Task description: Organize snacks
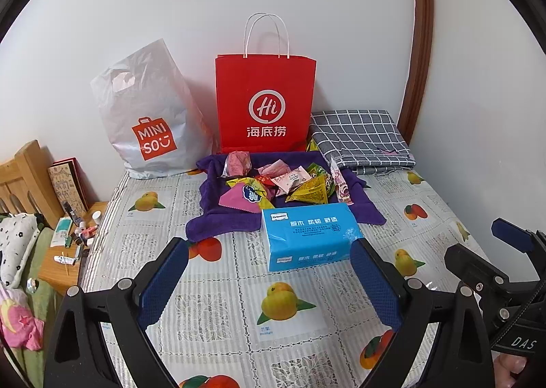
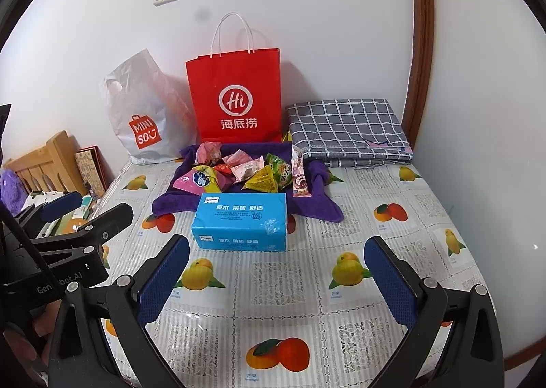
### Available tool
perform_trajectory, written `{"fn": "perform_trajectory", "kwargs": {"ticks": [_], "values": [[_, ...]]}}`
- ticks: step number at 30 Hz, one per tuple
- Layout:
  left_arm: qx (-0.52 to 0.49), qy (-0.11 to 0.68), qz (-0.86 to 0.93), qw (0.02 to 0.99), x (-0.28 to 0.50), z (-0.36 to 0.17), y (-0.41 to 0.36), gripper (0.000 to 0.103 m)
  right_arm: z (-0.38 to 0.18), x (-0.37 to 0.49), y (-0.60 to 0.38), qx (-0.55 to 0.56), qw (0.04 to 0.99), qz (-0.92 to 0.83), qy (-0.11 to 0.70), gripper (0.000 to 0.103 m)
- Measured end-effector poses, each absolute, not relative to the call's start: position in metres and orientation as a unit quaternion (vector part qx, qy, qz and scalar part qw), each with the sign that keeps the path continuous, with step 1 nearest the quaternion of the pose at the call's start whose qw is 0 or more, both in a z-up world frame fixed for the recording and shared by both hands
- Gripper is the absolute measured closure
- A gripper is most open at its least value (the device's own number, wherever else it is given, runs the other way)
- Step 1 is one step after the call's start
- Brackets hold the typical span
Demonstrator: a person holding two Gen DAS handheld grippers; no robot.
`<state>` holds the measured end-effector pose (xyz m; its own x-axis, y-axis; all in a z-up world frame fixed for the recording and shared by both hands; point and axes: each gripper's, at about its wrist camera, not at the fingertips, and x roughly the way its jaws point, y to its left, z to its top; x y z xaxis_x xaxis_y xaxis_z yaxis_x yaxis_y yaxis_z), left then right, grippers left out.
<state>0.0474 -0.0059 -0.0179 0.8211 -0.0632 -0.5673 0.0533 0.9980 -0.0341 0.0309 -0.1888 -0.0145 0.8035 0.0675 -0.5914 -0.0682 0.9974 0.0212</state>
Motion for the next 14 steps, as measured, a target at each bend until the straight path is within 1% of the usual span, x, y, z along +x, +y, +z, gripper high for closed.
{"fn": "perform_trajectory", "kwargs": {"ticks": [14], "values": [[-0.009, 0.296, -0.03, 0.955, 0.0471, -0.0182, -0.0056, 0.007, -0.0142, 0.0312, -0.1888, 0.0, 0.949, 0.036, 0.312, 0.002]]}}
